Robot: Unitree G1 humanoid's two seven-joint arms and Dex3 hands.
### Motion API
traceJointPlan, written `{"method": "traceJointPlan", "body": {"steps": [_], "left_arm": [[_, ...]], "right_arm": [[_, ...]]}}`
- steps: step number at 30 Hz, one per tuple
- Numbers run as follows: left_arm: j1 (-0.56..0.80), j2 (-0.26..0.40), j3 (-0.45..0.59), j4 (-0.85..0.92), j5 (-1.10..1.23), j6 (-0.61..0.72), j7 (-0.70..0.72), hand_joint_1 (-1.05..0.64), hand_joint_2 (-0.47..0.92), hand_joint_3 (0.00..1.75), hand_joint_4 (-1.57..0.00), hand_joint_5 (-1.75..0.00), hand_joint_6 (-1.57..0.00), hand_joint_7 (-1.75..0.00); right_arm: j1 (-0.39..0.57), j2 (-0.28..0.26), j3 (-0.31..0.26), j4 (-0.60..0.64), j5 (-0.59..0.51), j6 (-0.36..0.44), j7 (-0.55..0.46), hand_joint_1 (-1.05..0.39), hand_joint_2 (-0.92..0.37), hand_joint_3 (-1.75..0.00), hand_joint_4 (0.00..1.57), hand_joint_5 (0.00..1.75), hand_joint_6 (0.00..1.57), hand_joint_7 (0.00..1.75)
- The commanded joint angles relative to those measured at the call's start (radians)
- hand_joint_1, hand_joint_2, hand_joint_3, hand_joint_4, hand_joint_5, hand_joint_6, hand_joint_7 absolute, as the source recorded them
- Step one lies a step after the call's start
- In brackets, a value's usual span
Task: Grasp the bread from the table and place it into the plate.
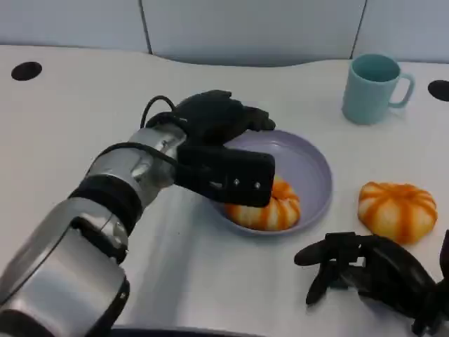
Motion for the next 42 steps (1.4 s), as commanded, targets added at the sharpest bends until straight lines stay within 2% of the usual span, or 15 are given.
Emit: {"method": "traceJointPlan", "body": {"steps": [1, 5, 9, 14, 17, 20, 23, 28, 33, 36, 39, 41, 42], "left_arm": [[0.082, 0.076, 0.119, -0.084, -0.144, -0.092, -0.078, -0.76, 0.92, 0.1, 0.0, -0.94, -0.47, -0.07], [0.178, 0.116, 0.211, -0.171, -0.271, -0.153, -0.164, -0.76, 0.92, 0.12, -0.01, -0.91, -0.43, -0.05], [0.271, 0.144, 0.27, -0.255, -0.346, -0.202, -0.201, -0.75, 0.92, 0.12, -0.05, -0.96, -0.42, -0.05], [0.391, 0.147, 0.359, -0.367, -0.481, -0.238, -0.262, -0.76, 0.92, 0.1, -0.04, -1.03, -0.44, -0.05], [0.484, 0.148, 0.411, -0.468, -0.576, -0.233, -0.305, -0.74, 0.92, 0.15, -0.01, -1.04, -0.45, -0.06], [0.585, 0.143, 0.46, -0.576, -0.692, -0.212, -0.365, -0.76, 0.92, 0.2, -0.14, -0.95, -0.51, -0.07], [0.668, 0.137, 0.492, -0.661, -0.779, -0.205, -0.421, -0.72, 0.92, 0.21, -0.21, -0.94, -0.53, -0.07], [0.791, 0.108, 0.538, -0.764, -0.893, -0.181, -0.47, -0.73, 0.92, 0.22, -0.36, -1.01, -0.62, -0.12], [0.938, 0.091, 0.564, -0.864, -1.005, -0.128, -0.54, -0.67, 0.92, 0.23, -0.39, -1.09, -0.63, -0.16], [1.012, 0.09, 0.581, -0.934, -1.052, -0.061, -0.559, -0.67, 0.92, 0.21, -0.32, -1.27, -0.57, -0.31], [1.071, 0.085, 0.595, -0.975, -1.062, -0.025, -0.56, -0.66, 0.92, 0.21, -0.25, -1.46, -0.38, -0.75], [1.103, 0.076, 0.601, -0.979, -1.035, -0.026, -0.543, -0.65, 0.92, 0.21, -0.25, -1.58, -0.35, -0.94], [1.117, 0.073, 0.603, -0.982, -1.022, -0.023, -0.533, -0.65, 0.92, 0.22, -0.25, -1.6, -0.35, -0.98]], "right_arm": [[0.016, -0.017, -0.001, 0.025, -0.014, 0.032, -0.014, -0.46, -0.92, -0.11, 0.72, 1.05, 0.81, 0.51], [0.016, -0.015, -0.004, 0.015, -0.002, 0.062, -0.003, -0.45, -0.92, -0.11, 0.71, 1.05, 0.81, 0.5], [0.017, -0.012, -0.005, 0.012, 0.003, 0.087, -0.004, -0.47, -0.92, -0.08, 0.72, 1.07, 0.83, 0.49], [0.023, -0.012, -0.001, -0.007, 0.0, 0.094, -0.004, -0.47, -0.92, -0.09, 0.72, 1.09, 0.84, 0.5], [0.025, -0.01, -0.001, 0.003, -0.003, 0.083, -0.007, -0.49, -0.92, -0.1, 0.71, 1.09, 0.83, 0.49], [0.022, -0.006, -0.004, 0.013, 0.003, 0.089, -0.006, -0.49, -0.92, -0.1, 0.7, 1.09, 0.83, 0.49], [0.024, -0.006, 0.0, 0.002, -0.001, 0.095, -0.013, -0.47, -0.92, -0.11, 0.7, 1.1, 0.83, 0.48], [0.014, -0.004, -0.007, 0.024, 0.006, 0.096, -0.009, -0.46, -0.92, -0.11, 0.69, 1.1, 0.82, 0.48], [0.0, -0.003, -0.015, 0.059, 0.006, 0.086, -0.015, -0.44, -0.92, -0.08, 0.71, 1.09, 0.84, 0.48], [-0.006, -0.002, -0.02, 0.082, 0.002, 0.053, -0.016, -0.47, -0.92, -0.08, 0.72, 1.07, 0.85, 0.47], [-0.007, -0.004, -0.019, 0.087, -0.007, 0.017, -0.014, -0.46, -0.92, -0.1, 0.74, 1.06, 0.85, 0.47], [-0.008, -0.006, -0.021, 0.087, -0.004, 0.02, -0.009, -0.46, -0.92, -0.1, 0.74, 1.06, 0.86, 0.46], [-0.009, -0.006, -0.023, 0.086, 0.0, 0.027, -0.008, -0.45, -0.92, -0.1, 0.75, 1.05, 0.87, 0.46]]}}
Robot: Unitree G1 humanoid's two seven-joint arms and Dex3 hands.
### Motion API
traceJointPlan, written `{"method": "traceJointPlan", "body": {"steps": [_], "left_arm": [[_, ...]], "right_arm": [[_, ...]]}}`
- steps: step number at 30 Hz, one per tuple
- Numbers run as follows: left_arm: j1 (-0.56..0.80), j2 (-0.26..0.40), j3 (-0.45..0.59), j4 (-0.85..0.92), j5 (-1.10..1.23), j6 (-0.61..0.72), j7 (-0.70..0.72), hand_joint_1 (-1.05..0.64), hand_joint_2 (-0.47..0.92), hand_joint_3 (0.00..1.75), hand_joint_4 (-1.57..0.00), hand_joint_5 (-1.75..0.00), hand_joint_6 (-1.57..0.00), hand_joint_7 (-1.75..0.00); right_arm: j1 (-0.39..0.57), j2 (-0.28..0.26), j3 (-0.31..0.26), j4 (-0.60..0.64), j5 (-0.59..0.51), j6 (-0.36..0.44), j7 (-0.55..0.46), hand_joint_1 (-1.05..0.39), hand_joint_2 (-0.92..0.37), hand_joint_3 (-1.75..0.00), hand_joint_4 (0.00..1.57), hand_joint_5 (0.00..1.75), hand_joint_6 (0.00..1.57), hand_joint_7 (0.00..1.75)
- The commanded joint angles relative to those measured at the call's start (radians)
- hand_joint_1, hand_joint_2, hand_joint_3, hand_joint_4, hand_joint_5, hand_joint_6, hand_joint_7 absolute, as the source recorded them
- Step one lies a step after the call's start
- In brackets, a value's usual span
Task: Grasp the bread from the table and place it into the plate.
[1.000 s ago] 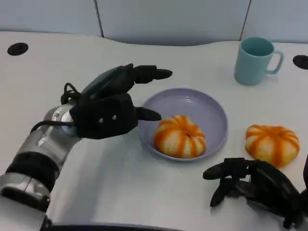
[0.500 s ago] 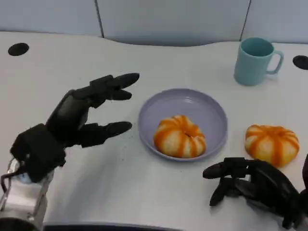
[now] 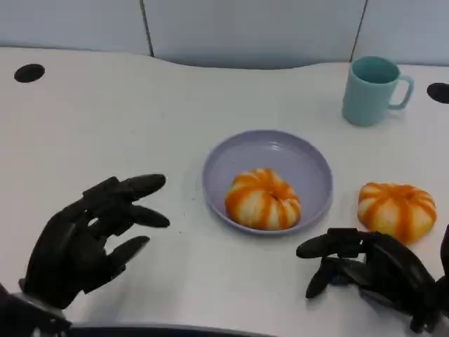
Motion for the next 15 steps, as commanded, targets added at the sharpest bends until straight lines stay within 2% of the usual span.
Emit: {"method": "traceJointPlan", "body": {"steps": [1, 3, 7, 11, 15], "left_arm": [[0.067, -0.011, 0.019, -0.023, 0.041, 0.012, 0.033, -0.65, 0.92, 0.21, -0.26, -1.62, -0.35, -1.03], [0.083, -0.023, 0.021, -0.024, 0.063, 0.013, 0.054, -0.64, 0.92, 0.21, -0.3, -1.67, -0.35, -1.16], [0.106, -0.051, 0.025, -0.005, 0.077, 0.005, 0.065, -0.61, 0.92, 0.2, -0.32, -1.72, -0.33, -1.24], [0.123, -0.083, 0.032, 0.026, 0.072, 0.005, 0.064, -0.59, 0.92, 0.19, -0.3, -1.75, -0.28, -1.41], [0.104, -0.099, 0.042, 0.099, 0.059, -0.019, 0.033, -0.54, 0.92, 0.22, -0.29, -1.75, -0.26, -1.47]], "right_arm": [[0.027, -0.018, 0.004, 0.016, -0.021, 0.028, -0.015, -0.45, -0.92, -0.09, 0.75, 1.05, 0.87, 0.46], [0.029, -0.023, 0.008, 0.007, -0.029, 0.041, -0.029, -0.47, -0.92, -0.08, 0.76, 1.04, 0.88, 0.45], [0.033, -0.026, 0.003, 0.008, -0.029, 0.033, -0.028, -0.45, -0.92, -0.07, 0.75, 1.03, 0.88, 0.43], [0.04, -0.03, 0.004, -0.008, -0.032, 0.023, -0.027, -0.45, -0.92, -0.08, 0.73, 1.01, 0.87, 0.42], [0.042, -0.032, 0.001, -0.008, -0.03, 0.015, -0.021, -0.44, -0.92, -0.09, 0.73, 0.99, 0.88, 0.41]]}}
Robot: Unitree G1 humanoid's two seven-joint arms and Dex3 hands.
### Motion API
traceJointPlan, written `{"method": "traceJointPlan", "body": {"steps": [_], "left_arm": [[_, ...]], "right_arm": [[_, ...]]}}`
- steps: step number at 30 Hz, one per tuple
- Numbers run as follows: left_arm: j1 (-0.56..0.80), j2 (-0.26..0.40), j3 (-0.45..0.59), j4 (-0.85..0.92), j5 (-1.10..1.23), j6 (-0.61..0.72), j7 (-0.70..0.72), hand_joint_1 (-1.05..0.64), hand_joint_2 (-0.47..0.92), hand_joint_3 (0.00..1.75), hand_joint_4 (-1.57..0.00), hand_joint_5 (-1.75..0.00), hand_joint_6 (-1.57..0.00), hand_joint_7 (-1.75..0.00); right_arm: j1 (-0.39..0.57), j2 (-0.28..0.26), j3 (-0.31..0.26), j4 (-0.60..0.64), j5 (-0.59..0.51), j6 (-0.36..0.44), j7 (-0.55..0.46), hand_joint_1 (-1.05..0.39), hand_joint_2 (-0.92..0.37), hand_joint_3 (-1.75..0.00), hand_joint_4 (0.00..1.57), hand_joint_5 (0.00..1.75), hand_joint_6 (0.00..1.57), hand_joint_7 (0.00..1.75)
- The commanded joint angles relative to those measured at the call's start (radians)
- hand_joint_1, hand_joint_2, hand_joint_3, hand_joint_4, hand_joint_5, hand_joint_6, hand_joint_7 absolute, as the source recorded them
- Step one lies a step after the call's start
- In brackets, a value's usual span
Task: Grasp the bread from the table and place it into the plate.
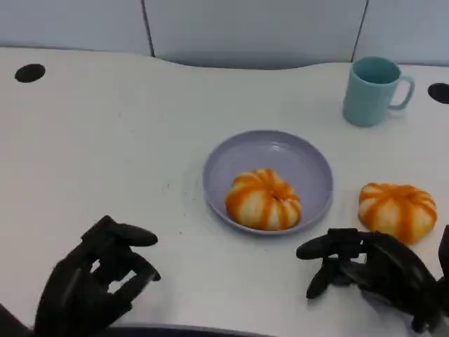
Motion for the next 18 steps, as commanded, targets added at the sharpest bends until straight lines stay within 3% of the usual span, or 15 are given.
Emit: {"method": "traceJointPlan", "body": {"steps": [1, 7, 18], "left_arm": [[-0.015, -0.008, 0.024, 0.081, -0.019, -0.032, -0.031, -0.53, 0.92, 0.22, -0.29, -1.75, -0.25, -1.49], [-0.044, -0.023, 0.042, 0.138, -0.052, -0.032, -0.084, -0.61, 0.92, 0.17, -0.33, -1.74, -0.27, -1.48], [-0.063, -0.038, 0.09, 0.173, -0.118, 0.03, -0.135, -0.59, 0.92, 0.19, -0.31, -1.73, -0.24, -1.46]], "right_arm": [[0.035, -0.027, 0.001, 0.016, -0.018, -0.001, -0.008, -0.44, -0.92, -0.09, 0.74, 0.98, 0.88, 0.4], [0.027, -0.03, 0.002, 0.023, -0.021, -0.029, -0.002, -0.46, -0.92, -0.1, 0.76, 0.95, 0.9, 0.38], [0.002, -0.019, -0.024, 0.033, 0.028, 0.076, 0.036, -0.42, -0.92, -0.09, 0.73, 1.0, 0.9, 0.37]]}}
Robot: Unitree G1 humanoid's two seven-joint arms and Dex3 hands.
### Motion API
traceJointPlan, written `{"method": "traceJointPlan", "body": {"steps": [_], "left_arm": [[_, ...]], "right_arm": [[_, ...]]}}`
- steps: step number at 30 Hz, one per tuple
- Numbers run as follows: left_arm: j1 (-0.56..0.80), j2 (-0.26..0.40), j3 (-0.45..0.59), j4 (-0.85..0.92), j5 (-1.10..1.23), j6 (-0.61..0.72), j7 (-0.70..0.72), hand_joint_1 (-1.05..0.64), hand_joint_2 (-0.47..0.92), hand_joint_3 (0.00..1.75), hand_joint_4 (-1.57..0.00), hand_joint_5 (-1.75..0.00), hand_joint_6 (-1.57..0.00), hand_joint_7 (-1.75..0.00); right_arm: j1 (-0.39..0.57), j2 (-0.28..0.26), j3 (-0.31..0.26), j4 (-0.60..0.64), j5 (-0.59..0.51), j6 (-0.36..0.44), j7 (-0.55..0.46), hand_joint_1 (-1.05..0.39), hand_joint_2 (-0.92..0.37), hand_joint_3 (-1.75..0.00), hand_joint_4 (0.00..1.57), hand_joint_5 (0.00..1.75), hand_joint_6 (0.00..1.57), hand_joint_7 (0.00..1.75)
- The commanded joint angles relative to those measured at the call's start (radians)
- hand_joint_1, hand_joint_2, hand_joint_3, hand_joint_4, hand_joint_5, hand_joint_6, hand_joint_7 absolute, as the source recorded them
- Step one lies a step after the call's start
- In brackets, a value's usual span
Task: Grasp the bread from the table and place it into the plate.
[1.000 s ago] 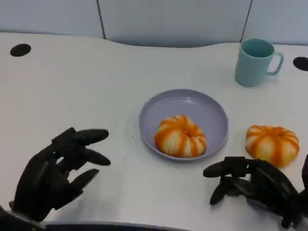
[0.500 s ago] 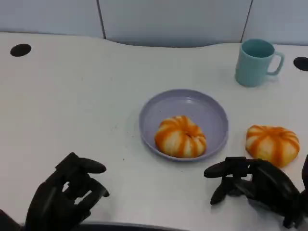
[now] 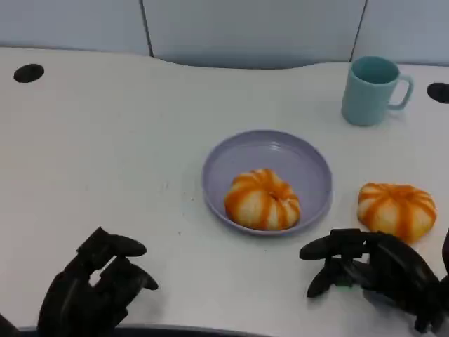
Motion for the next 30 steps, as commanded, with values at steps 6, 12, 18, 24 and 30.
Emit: {"method": "traceJointPlan", "body": {"steps": [6, 12, 18, 24, 30], "left_arm": [[-0.006, 0.005, 0.036, -0.026, -0.065, 0.082, -0.054, -0.59, 0.92, 0.17, -0.28, -1.74, -0.22, -1.46], [-0.002, -0.002, 0.041, -0.04, -0.086, 0.14, -0.076, -0.6, 0.92, 0.13, -0.3, -1.72, -0.26, -1.42], [-0.014, 0.001, 0.049, -0.026, -0.099, 0.183, -0.109, -0.59, 0.92, 0.09, -0.31, -1.74, -0.3, -1.35], [-0.025, -0.002, 0.062, -0.016, -0.09, 0.194, -0.104, -0.59, 0.92, 0.08, -0.33, -1.72, -0.33, -1.32], [-0.042, -0.001, 0.074, 0.003, -0.088, 0.188, -0.117, -0.59, 0.92, 0.1, -0.3, -1.74, -0.3, -1.37]], "right_arm": [[-0.025, -0.005, -0.067, 0.097, 0.082, 0.133, 0.11, -0.41, -0.92, -0.09, 0.75, 1.0, 0.9, 0.33], [-0.046, -0.007, -0.104, 0.132, 0.114, 0.213, 0.147, -0.42, -0.92, -0.09, 0.79, 0.99, 0.93, 0.29], [-0.059, -0.013, -0.117, 0.15, 0.11, 0.225, 0.16, -0.4, -0.92, -0.09, 0.78, 0.96, 0.95, 0.22], [-0.06, -0.017, -0.108, 0.143, 0.091, 0.219, 0.132, -0.41, -0.92, -0.07, 0.77, 0.97, 0.97, 0.19], [-0.062, -0.018, -0.111, 0.148, 0.086, 0.218, 0.136, -0.39, -0.92, -0.08, 0.76, 0.99, 0.98, 0.18]]}}
